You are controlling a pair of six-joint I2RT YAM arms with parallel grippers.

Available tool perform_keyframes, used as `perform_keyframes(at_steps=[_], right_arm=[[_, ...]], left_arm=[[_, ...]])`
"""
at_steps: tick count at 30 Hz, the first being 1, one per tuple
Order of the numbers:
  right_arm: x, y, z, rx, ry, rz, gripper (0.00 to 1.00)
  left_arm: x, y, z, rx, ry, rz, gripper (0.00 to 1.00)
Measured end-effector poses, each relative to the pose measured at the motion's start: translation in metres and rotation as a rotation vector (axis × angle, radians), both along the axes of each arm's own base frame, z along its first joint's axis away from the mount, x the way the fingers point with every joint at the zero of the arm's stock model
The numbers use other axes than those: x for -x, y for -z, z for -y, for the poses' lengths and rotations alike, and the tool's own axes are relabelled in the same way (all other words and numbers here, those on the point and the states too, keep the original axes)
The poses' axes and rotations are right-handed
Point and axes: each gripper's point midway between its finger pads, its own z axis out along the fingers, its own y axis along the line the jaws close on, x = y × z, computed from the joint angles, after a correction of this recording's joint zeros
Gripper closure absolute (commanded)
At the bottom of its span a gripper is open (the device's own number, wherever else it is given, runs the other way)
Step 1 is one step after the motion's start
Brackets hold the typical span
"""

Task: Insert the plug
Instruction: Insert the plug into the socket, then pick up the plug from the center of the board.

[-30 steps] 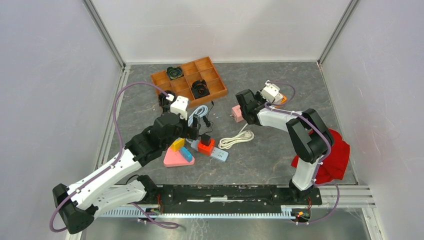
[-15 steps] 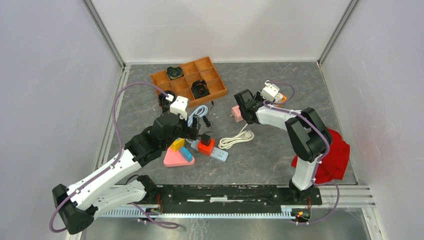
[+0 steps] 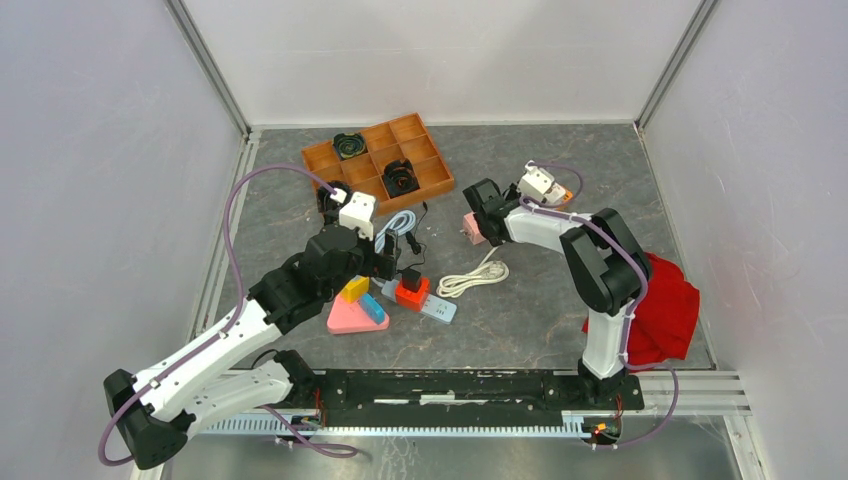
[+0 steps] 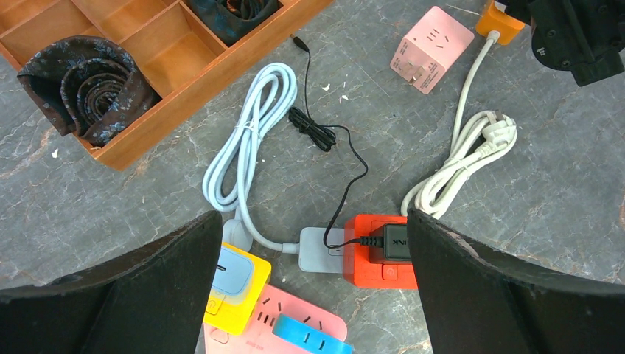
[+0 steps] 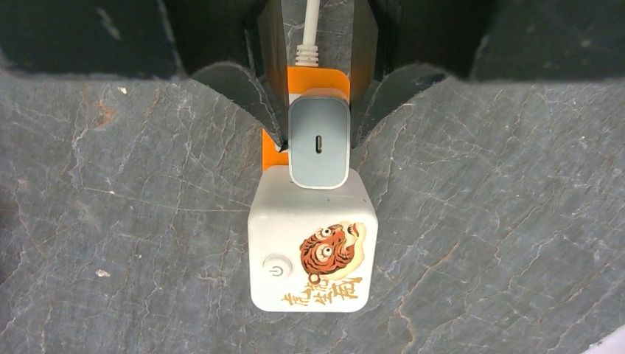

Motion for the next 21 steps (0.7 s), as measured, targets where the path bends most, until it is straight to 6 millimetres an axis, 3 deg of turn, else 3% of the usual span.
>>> perform_keyframes(at_steps=[12, 16, 18, 21], right_arm=[[0.0015, 0.0055, -0.0025, -0.039, 0.019, -0.007, 0.98], [0.0012, 0.0051, -0.0028, -0.033, 0.012, -0.015, 0.60], [0.0005, 0.0037, -0.0037, -0.026, -0.002, -0.027, 0.49], [-0.0014, 0.0006, -0.0079, -0.045, -0.036, -0.044, 0.41]], left_arm=[[-0.0007, 0.0000, -0.0012, -0.003, -0.007, 0.002, 0.00], [-0.0011, -0.0008, -0.0029, -0.004, -0.015, 0.007, 0.00], [-0.0009, -0.0020, -0.0038, -0.001, -0.017, 0.011, 0.00], [-0.0008, -0.0032, -0.0045, 0.001, -0.020, 0.015, 0.00]])
